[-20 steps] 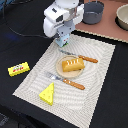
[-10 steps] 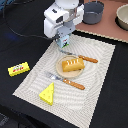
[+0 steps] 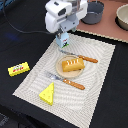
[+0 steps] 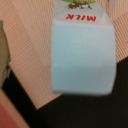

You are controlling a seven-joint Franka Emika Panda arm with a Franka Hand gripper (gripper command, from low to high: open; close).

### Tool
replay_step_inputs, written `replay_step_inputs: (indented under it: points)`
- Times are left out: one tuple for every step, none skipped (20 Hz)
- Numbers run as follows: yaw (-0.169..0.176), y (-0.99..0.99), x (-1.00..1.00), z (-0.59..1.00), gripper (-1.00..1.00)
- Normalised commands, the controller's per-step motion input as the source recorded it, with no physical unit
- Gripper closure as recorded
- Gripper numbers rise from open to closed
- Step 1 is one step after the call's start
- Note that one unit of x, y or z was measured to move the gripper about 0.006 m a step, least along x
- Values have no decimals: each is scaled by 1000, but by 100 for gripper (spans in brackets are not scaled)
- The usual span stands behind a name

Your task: Interact with the objects in diverse but meaningful ways.

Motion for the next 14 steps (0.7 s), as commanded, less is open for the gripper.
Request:
replay_step_inputs:
  points:
    - [0,-174,117,709,-100]
    - [0,-249,63,649,-100]
    - [6,-294,6,554,-100]
    - [25,-329,0,489,-100]
    - [24,-346,11,451,-100]
    - [21,-360,54,411,-100]
    - [14,-397,97,374,-100]
    - [27,-391,106,329,-100]
    - [69,-391,149,406,-100]
    - [93,-391,191,409,-100]
    - [108,-360,234,369,-100]
    - [115,-331,240,374,-100]
    - [121,-294,203,377,-100]
    - [130,-257,160,369,-100]
